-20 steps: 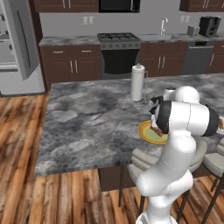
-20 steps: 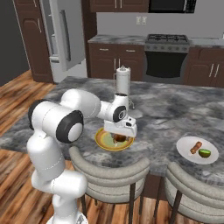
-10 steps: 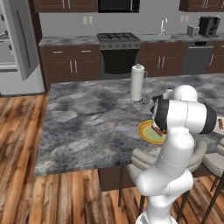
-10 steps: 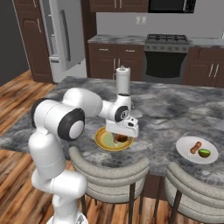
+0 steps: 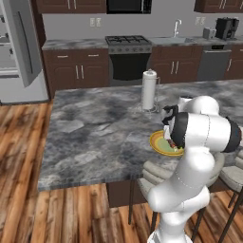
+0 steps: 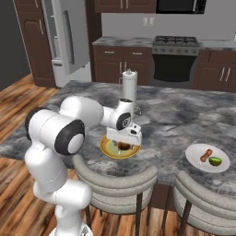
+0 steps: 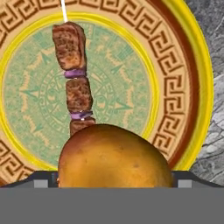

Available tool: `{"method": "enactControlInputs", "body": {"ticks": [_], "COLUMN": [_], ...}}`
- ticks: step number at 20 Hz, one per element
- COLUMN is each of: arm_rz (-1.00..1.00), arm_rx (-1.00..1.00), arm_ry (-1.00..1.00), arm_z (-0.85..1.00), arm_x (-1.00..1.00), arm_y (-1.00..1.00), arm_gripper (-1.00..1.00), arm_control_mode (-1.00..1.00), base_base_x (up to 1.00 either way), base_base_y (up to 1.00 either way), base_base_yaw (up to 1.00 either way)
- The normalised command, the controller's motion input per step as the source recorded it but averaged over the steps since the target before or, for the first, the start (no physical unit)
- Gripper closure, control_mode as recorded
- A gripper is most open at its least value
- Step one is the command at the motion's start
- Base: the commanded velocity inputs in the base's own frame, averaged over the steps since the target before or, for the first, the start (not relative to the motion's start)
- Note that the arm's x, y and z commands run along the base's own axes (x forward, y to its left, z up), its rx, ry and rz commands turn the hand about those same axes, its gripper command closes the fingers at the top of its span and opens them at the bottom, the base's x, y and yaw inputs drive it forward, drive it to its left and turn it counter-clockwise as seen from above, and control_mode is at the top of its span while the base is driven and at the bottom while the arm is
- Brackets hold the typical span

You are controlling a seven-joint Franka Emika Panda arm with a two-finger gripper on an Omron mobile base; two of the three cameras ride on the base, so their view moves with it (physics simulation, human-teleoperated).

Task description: Pick up the kiwi and mango from the fridge and place one fruit on each plate on the dining counter.

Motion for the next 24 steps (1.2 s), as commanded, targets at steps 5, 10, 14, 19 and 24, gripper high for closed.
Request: {"method": "enactControlInputs", "body": {"ticks": [5, 10, 14, 19, 24], "arm_rz": [0.08, 0.07, 0.02, 0.0, 0.0], "arm_rx": [0.01, 0.03, 0.03, 0.06, 0.03], "arm_ry": [-0.16, -0.15, -0.18, -0.15, -0.15], "arm_z": [0.29, 0.65, 0.97, 0.9, 0.91], "arm_x": [-0.41, -0.49, -0.78, -0.87, -0.88], "arm_y": [0.0, 0.0, 0.0, 0.0, 0.02], "arm_gripper": [-1.0, -1.0, -1.0, -1.0, -1.0], "arm_control_mode": [-1.0, -1.0, -1.0, -1.0, -1.0], "base_base_x": [0.0, 0.0, 0.0, 0.0, 0.0], "base_base_y": [0.0, 0.0, 0.0, 0.0, 0.0], "base_base_yaw": [0.0, 0.0, 0.0, 0.0, 0.0]}}
